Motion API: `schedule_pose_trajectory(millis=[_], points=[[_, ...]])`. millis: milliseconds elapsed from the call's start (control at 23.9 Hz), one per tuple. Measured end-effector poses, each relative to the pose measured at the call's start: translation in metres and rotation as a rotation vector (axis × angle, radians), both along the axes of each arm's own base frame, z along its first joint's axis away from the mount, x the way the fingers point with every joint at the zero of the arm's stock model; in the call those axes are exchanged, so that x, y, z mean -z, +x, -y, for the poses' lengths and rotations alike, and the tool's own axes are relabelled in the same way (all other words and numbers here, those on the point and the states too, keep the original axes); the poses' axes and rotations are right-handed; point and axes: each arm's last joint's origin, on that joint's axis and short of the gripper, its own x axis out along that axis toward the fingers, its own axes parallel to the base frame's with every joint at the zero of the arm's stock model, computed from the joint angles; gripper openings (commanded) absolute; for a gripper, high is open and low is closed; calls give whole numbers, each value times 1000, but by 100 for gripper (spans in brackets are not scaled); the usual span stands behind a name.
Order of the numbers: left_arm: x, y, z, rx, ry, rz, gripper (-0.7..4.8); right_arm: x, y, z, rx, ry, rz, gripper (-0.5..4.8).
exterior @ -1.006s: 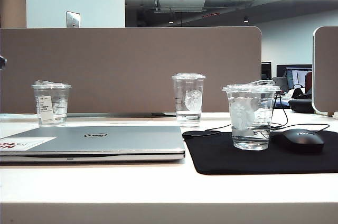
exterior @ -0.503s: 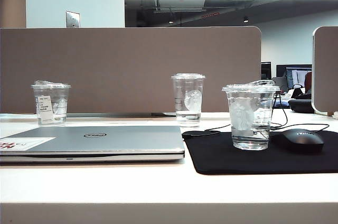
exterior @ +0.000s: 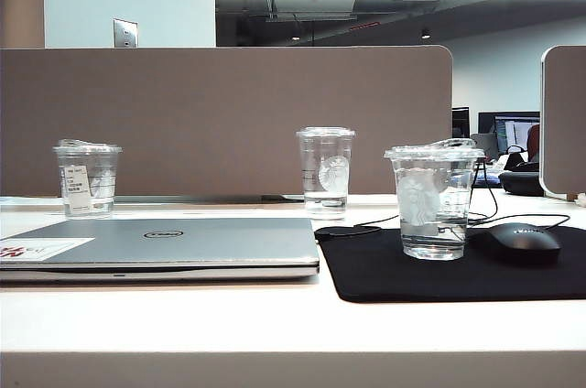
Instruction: Pick up the coffee cup on the middle and place it on the right side of the laptop.
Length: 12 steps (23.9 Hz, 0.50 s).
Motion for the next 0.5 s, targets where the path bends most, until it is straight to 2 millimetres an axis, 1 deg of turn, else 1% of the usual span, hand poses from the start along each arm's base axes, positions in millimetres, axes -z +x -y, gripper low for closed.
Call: schedule_pose_trajectory(millis=[42,84,251,503], points=[[0,0,0,0,5,2,-6,5,1,0,0,0,-2,-5],[0,0,0,1,10,0,-6,5,1,0,0,1,1,-5],[0,1,0,2,28,-3,-6,2,1,0,0,5,33,-5],[-1,1,0,-2,48,13,-6,-1,1,0,-6,-44,73,-5]])
